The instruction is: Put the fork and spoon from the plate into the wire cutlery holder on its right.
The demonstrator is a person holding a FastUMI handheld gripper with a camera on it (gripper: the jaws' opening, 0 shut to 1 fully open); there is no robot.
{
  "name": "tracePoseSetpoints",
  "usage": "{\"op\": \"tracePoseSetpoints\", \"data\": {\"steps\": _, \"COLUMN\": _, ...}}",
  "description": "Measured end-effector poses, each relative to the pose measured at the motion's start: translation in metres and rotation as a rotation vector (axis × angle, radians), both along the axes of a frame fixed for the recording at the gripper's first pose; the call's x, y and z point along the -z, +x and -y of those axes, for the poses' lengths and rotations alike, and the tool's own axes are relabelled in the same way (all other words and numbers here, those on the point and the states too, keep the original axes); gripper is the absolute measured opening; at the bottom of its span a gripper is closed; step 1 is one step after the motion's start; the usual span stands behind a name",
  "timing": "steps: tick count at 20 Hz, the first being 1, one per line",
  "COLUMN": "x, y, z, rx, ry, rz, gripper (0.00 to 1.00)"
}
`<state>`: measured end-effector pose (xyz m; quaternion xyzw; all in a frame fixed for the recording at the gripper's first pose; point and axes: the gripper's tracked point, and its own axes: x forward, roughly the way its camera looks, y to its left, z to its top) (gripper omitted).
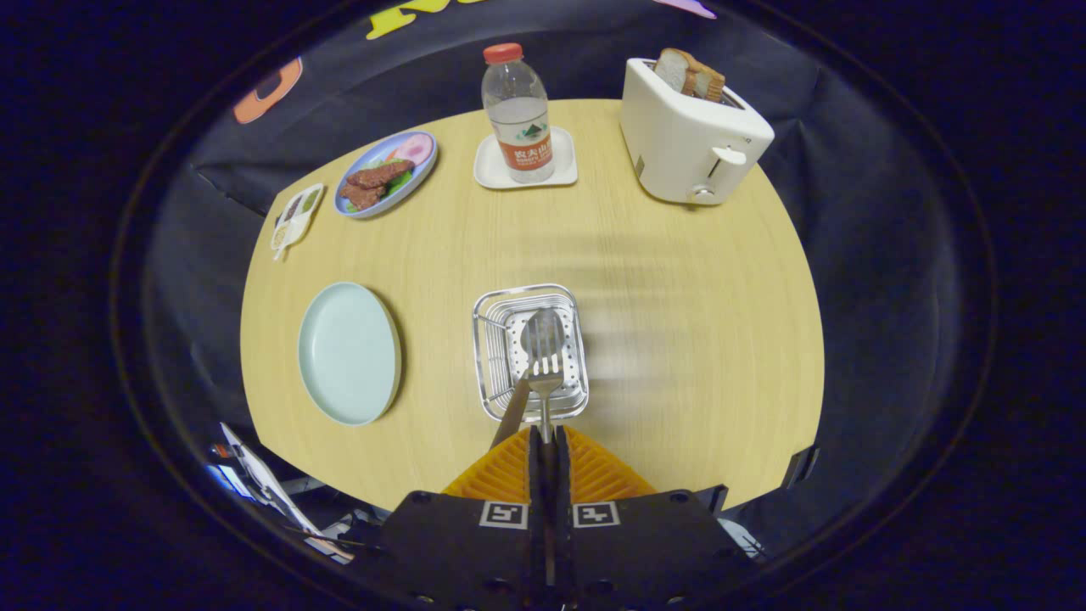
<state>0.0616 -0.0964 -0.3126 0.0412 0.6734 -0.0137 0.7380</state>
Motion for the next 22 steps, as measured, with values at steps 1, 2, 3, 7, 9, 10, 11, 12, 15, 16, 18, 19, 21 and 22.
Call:
{"op": "tracePoseSetpoints", "data": {"steps": 1, "x": 0.002, "y": 0.000, "z": -0.001, "rx": 0.011, "ry": 0.008, "rz": -0.026, "gripper": 0.05}}
{"op": "tracePoseSetpoints", "data": {"steps": 2, "x": 0.006, "y": -0.001, "z": 0.000, "rx": 0.025, "ry": 0.012, "rz": -0.049, "gripper": 0.05}}
{"op": "tracePoseSetpoints", "data": {"steps": 3, "x": 0.008, "y": 0.001, "z": 0.002, "rx": 0.034, "ry": 0.007, "rz": -0.062, "gripper": 0.05}}
{"op": "tracePoseSetpoints", "data": {"steps": 7, "x": 0.008, "y": 0.012, "z": 0.008, "rx": 0.038, "ry": -0.015, "rz": -0.068, "gripper": 0.05}}
{"op": "tracePoseSetpoints", "data": {"steps": 9, "x": 0.009, "y": 0.015, "z": 0.005, "rx": 0.020, "ry": -0.012, "rz": -0.076, "gripper": 0.05}}
{"op": "tracePoseSetpoints", "data": {"steps": 10, "x": 0.009, "y": 0.018, "z": 0.003, "rx": 0.018, "ry": -0.011, "rz": -0.081, "gripper": 0.05}}
{"op": "tracePoseSetpoints", "data": {"steps": 11, "x": 0.010, "y": 0.020, "z": 0.000, "rx": 0.010, "ry": -0.005, "rz": -0.079, "gripper": 0.05}}
{"op": "tracePoseSetpoints", "data": {"steps": 12, "x": 0.007, "y": 0.023, "z": -0.002, "rx": -0.006, "ry": -0.001, "rz": -0.071, "gripper": 0.12}}
{"op": "tracePoseSetpoints", "data": {"steps": 15, "x": 0.004, "y": 0.029, "z": -0.005, "rx": -0.039, "ry": -0.012, "rz": -0.039, "gripper": 0.07}}
{"op": "tracePoseSetpoints", "data": {"steps": 16, "x": 0.002, "y": 0.031, "z": -0.006, "rx": -0.046, "ry": -0.008, "rz": -0.022, "gripper": 0.07}}
{"op": "tracePoseSetpoints", "data": {"steps": 18, "x": -0.003, "y": 0.035, "z": -0.010, "rx": -0.045, "ry": 0.010, "rz": 0.012, "gripper": 0.15}}
{"op": "tracePoseSetpoints", "data": {"steps": 19, "x": -0.006, "y": 0.038, "z": -0.012, "rx": -0.044, "ry": 0.023, "rz": 0.035, "gripper": 0.19}}
{"op": "tracePoseSetpoints", "data": {"steps": 21, "x": -0.015, "y": 0.042, "z": -0.018, "rx": -0.059, "ry": 0.042, "rz": 0.087, "gripper": 0.31}}
{"op": "tracePoseSetpoints", "data": {"steps": 22, "x": -0.021, "y": 0.044, "z": -0.020, "rx": -0.074, "ry": 0.038, "rz": 0.123, "gripper": 0.37}}
